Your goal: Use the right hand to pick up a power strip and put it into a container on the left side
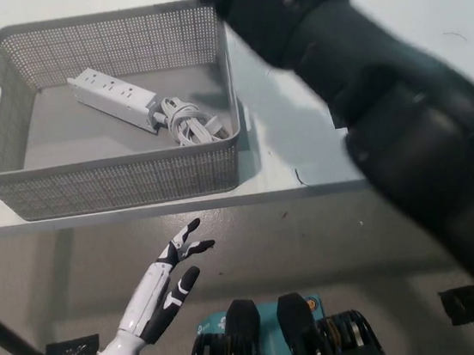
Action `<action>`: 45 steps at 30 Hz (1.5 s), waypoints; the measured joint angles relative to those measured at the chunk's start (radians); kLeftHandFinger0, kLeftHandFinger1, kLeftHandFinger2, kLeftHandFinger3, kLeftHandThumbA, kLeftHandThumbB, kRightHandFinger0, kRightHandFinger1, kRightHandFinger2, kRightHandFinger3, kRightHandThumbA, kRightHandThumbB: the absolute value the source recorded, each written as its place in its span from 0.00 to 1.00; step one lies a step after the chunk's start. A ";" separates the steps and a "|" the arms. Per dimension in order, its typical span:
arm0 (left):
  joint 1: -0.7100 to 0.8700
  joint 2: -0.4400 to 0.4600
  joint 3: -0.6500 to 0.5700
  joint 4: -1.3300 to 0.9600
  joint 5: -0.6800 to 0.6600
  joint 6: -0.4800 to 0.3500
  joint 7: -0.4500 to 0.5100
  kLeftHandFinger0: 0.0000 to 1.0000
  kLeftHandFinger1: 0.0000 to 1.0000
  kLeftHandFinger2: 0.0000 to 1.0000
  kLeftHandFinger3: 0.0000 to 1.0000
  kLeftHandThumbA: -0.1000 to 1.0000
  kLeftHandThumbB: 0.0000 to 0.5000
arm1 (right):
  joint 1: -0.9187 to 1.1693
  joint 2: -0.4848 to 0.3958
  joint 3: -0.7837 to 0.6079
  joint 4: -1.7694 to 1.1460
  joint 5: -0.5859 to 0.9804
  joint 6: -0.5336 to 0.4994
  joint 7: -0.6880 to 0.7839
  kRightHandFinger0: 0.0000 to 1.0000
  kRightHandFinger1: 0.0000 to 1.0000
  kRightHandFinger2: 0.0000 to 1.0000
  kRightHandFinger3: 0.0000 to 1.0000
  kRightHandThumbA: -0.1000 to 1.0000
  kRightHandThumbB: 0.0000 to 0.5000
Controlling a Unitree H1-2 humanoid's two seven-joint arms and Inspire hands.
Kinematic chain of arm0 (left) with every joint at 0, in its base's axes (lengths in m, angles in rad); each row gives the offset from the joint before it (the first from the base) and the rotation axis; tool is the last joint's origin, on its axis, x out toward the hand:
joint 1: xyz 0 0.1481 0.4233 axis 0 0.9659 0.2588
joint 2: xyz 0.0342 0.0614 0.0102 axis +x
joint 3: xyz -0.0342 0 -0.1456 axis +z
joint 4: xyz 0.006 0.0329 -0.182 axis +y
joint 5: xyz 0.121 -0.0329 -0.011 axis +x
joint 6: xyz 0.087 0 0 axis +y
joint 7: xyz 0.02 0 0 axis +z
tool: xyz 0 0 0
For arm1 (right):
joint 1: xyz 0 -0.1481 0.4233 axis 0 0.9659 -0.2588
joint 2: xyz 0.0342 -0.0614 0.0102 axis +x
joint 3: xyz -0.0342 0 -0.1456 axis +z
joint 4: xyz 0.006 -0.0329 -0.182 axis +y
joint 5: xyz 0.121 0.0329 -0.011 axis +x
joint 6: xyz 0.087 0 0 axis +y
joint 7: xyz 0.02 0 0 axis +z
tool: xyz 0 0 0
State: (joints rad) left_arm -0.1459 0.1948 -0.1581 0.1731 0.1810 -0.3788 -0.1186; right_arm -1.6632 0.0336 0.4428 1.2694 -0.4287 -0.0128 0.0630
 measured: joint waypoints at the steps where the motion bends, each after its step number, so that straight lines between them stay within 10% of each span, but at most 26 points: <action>1: 0.000 0.000 0.000 0.002 0.000 0.000 0.000 0.97 0.89 0.88 1.00 1.00 0.21 | 0.019 -0.019 -0.007 -0.054 0.001 -0.001 0.005 1.00 1.00 1.00 1.00 1.00 0.88; 2: 0.000 0.000 0.000 0.003 0.000 0.001 0.000 0.96 0.89 0.90 1.00 1.00 0.24 | 0.034 -0.027 -0.011 -0.083 0.001 -0.001 0.008 1.00 1.00 1.00 1.00 0.97 0.65; 22: 0.004 -0.003 0.000 0.040 0.000 0.010 0.000 1.00 1.00 1.00 1.00 1.00 0.50 | 0.857 -0.221 -0.152 -0.758 0.024 0.028 0.053 1.00 1.00 1.00 1.00 1.00 0.41; 31: 0.006 -0.005 0.000 0.059 0.000 0.017 0.000 1.00 1.00 1.00 1.00 1.00 0.48 | 1.313 -0.247 -0.164 -1.072 0.032 -0.003 0.035 1.00 1.00 1.00 1.00 1.00 0.74; 36: 0.008 -0.006 -0.001 0.072 0.000 0.018 0.000 1.00 1.00 1.00 1.00 1.00 0.47 | 1.490 -0.248 -0.159 -1.245 0.043 -0.025 0.028 1.00 1.00 1.00 1.00 1.00 0.38; 45: 0.008 -0.006 -0.001 0.074 -0.002 0.018 -0.001 1.00 1.00 1.00 1.00 1.00 0.42 | 1.742 -0.223 -0.155 -1.447 0.064 -0.135 -0.021 1.00 1.00 1.00 1.00 1.00 0.45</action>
State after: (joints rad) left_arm -0.1375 0.1883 -0.1588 0.2471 0.1785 -0.3609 -0.1196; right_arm 0.0792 -0.1891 0.2879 -0.1774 -0.3650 -0.1479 0.0417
